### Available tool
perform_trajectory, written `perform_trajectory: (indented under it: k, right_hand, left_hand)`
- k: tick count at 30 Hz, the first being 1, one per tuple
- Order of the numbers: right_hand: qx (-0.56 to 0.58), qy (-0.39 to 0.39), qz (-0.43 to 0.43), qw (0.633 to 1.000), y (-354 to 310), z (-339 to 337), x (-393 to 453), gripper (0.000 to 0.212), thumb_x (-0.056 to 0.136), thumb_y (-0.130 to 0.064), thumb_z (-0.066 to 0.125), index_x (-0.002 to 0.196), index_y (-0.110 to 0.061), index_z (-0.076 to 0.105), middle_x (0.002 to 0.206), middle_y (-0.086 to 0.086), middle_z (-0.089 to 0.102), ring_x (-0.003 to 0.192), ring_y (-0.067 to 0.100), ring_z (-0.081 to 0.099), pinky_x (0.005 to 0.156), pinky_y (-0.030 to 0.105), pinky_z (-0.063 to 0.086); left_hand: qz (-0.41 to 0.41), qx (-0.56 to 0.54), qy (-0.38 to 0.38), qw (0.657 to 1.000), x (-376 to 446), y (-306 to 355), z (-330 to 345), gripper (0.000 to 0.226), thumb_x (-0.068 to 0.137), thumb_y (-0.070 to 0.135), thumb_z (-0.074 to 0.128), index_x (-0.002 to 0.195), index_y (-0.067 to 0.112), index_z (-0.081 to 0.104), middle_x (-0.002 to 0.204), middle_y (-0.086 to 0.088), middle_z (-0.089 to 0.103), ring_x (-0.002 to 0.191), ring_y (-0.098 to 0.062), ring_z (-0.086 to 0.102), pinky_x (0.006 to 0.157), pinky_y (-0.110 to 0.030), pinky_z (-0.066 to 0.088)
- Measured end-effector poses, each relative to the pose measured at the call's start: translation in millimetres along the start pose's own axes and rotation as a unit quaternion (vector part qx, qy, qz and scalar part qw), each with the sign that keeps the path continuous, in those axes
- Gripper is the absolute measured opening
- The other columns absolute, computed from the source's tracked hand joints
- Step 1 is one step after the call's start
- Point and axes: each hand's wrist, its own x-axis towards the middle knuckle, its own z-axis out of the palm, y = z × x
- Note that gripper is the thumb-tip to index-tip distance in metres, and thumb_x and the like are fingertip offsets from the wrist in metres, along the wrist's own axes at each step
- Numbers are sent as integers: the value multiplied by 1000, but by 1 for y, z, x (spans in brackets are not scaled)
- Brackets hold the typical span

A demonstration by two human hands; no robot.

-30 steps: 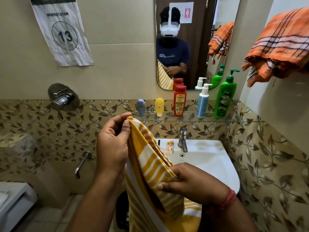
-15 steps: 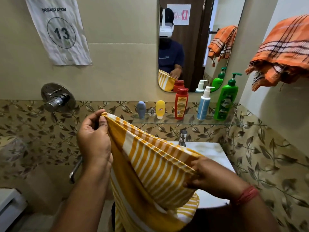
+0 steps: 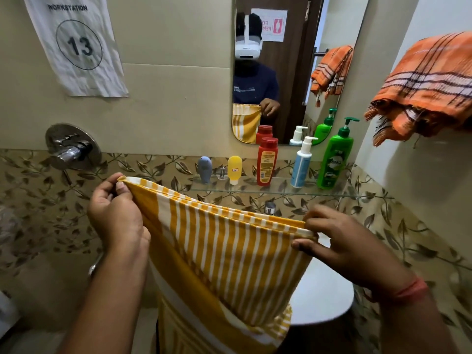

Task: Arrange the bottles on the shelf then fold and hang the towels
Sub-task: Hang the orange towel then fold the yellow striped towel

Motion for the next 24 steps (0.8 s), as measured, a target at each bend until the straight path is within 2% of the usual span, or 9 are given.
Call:
perform_trajectory:
  k: [4, 8, 10, 12, 13, 15, 19, 22, 24]
  right_hand:
    - [88, 32, -24, 995, 2, -23, -5, 49, 87, -72, 44, 69, -28, 54, 68, -14, 55, 68, 5, 56, 57, 17, 43]
    - [352, 16, -175, 919, -48, -66, -17, 20, 88, -44, 65, 76, -28, 60, 77, -12, 63, 70, 11, 62, 59, 24, 48]
    - [281, -21, -187, 941, -52, -64, -7, 14, 87, -40, 65, 81, -29, 60, 77, -12, 62, 72, 8, 62, 60, 24, 48]
    - [37, 43, -74, 996, -29, -55, 9, 16, 91, -41, 60, 79, -33, 53, 73, -15, 57, 70, 2, 57, 57, 23, 46]
    - [-22, 74, 10, 997, -14, -54, 14, 18, 92, -39, 60, 77, -33, 51, 70, -15, 54, 66, 2, 54, 56, 24, 45]
    - [27, 83, 58, 994, -3, -59, 11, 17, 89, -39, 61, 77, -30, 56, 66, -9, 55, 62, 7, 54, 54, 21, 44]
    - [317, -39, -32, 947, -19, -71, 0, 16, 83, -32, 66, 79, -17, 63, 74, 2, 62, 67, 13, 62, 58, 20, 51]
    - [88, 110, 82, 987, 16, -55, 12, 17, 87, -36, 66, 79, -21, 60, 67, -2, 58, 64, 13, 59, 54, 30, 48]
    - [86, 145, 123, 978, 20, -53, 11, 19, 87, -34, 69, 79, -19, 60, 67, 0, 58, 63, 14, 57, 52, 29, 45]
  left_hand:
    - [14, 12, -5, 1000, -9, -5, 8, 24, 99, 10, 56, 104, 28, 71, 100, 11, 69, 85, 1, 65, 68, -7, 50]
    - [0, -14, -50, 999, -10, -9, 18, 23, 100, 7, 52, 114, 17, 68, 102, -1, 68, 85, -5, 63, 70, -7, 49]
    - [-12, -22, -68, 997, -10, -9, 25, 24, 100, 4, 52, 117, 11, 67, 98, -2, 67, 81, -5, 62, 70, -8, 48]
    - [10, 6, -56, 998, -15, -9, 30, 23, 100, 3, 51, 115, 12, 67, 95, 0, 66, 79, -4, 61, 67, -9, 48]
    - [24, 19, -40, 999, -17, -10, 31, 23, 100, 4, 52, 110, 17, 68, 97, 0, 67, 81, -5, 62, 67, -9, 49]
    - [41, 34, -17, 998, -25, -13, 33, 24, 100, 7, 52, 103, 25, 68, 101, 1, 67, 84, -6, 62, 68, -11, 49]
    - [35, 22, -6, 999, -33, -16, 34, 23, 101, 8, 52, 104, 25, 68, 102, 1, 68, 84, -4, 63, 69, -11, 51]
    - [43, 29, -13, 999, -40, -12, 35, 25, 101, 9, 52, 100, 29, 67, 102, 3, 69, 85, -2, 64, 70, -11, 50]
    - [49, 33, -24, 998, -48, -10, 36, 24, 102, 8, 52, 103, 28, 67, 95, 8, 67, 79, 2, 62, 65, -8, 48]
